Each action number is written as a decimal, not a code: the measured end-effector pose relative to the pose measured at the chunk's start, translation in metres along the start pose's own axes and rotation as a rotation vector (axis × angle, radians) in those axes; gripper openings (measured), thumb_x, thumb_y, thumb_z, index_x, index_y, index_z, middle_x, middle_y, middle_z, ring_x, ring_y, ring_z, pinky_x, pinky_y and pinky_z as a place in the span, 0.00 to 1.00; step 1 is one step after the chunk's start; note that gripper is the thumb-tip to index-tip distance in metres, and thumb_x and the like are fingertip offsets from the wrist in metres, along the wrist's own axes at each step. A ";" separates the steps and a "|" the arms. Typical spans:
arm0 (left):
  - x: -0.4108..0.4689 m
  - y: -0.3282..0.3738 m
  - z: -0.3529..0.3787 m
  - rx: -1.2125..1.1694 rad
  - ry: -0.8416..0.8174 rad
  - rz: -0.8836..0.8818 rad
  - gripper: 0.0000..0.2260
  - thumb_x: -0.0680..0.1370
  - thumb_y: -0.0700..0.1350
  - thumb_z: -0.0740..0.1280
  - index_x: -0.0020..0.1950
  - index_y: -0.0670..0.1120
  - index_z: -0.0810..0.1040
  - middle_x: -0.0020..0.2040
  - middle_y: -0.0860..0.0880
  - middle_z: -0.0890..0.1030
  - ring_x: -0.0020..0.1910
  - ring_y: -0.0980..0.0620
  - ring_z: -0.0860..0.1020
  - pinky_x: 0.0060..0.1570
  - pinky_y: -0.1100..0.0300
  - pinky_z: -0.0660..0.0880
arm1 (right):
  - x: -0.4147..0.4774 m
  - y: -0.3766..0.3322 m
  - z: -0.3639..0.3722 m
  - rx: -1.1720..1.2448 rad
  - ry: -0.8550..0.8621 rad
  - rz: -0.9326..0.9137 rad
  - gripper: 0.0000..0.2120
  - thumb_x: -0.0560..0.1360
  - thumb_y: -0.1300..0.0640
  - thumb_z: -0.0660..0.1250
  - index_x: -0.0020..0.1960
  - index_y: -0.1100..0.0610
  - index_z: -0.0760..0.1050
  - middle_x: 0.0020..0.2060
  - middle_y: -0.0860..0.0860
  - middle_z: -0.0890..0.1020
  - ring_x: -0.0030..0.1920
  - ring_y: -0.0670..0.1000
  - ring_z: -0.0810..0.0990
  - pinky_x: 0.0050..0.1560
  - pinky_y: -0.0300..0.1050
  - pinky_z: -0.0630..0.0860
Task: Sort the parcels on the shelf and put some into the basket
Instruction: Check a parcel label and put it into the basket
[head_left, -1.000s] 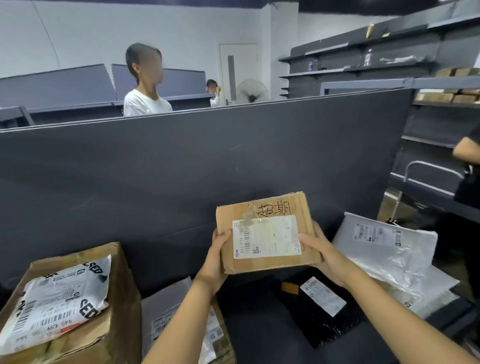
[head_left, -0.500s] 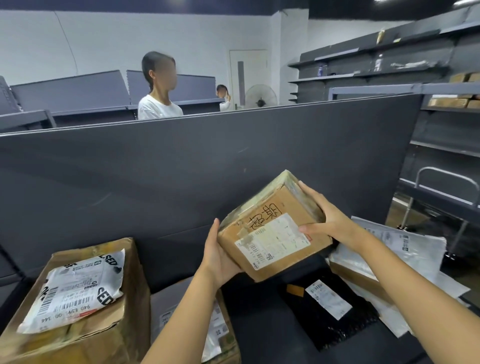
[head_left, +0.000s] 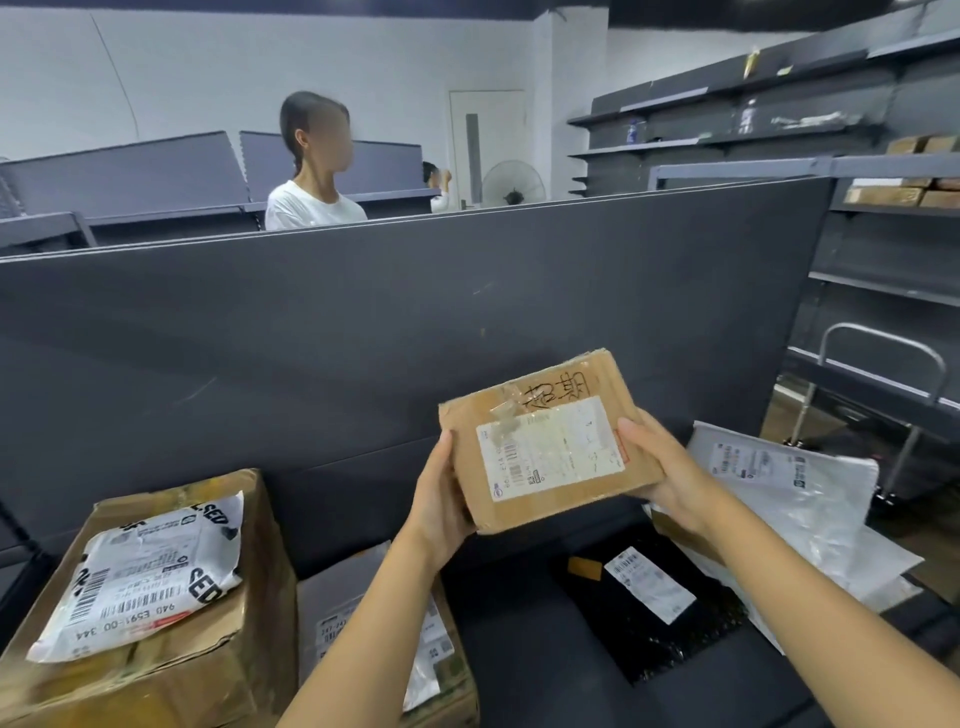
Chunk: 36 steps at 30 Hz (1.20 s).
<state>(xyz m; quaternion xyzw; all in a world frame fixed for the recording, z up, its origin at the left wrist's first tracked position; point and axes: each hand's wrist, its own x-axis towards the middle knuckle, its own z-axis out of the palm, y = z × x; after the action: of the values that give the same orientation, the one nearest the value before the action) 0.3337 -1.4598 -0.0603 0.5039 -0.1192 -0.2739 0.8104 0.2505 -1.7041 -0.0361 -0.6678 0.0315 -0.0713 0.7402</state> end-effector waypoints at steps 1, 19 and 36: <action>0.001 0.003 0.003 0.002 0.000 0.017 0.29 0.75 0.66 0.56 0.69 0.52 0.73 0.65 0.46 0.79 0.64 0.41 0.76 0.65 0.36 0.69 | -0.004 0.012 0.001 0.050 0.012 0.026 0.29 0.70 0.39 0.67 0.68 0.47 0.68 0.56 0.50 0.83 0.54 0.52 0.83 0.50 0.52 0.80; 0.033 -0.050 0.073 0.131 -0.169 -0.129 0.29 0.74 0.61 0.62 0.72 0.49 0.69 0.67 0.45 0.77 0.65 0.44 0.76 0.67 0.42 0.69 | -0.086 0.055 -0.050 0.243 0.425 0.090 0.31 0.69 0.40 0.62 0.70 0.49 0.66 0.57 0.51 0.82 0.56 0.52 0.81 0.52 0.51 0.77; -0.010 -0.220 0.190 0.225 -0.588 -0.461 0.36 0.69 0.59 0.70 0.74 0.52 0.63 0.66 0.48 0.77 0.64 0.47 0.76 0.64 0.43 0.72 | -0.305 0.117 -0.140 0.281 0.921 0.123 0.32 0.69 0.41 0.64 0.67 0.57 0.71 0.50 0.50 0.85 0.48 0.48 0.84 0.43 0.40 0.80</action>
<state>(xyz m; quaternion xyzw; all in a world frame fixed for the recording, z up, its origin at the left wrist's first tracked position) 0.1651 -1.6722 -0.1652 0.5031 -0.2594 -0.5669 0.5985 -0.0634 -1.7849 -0.1824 -0.4574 0.3854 -0.3192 0.7351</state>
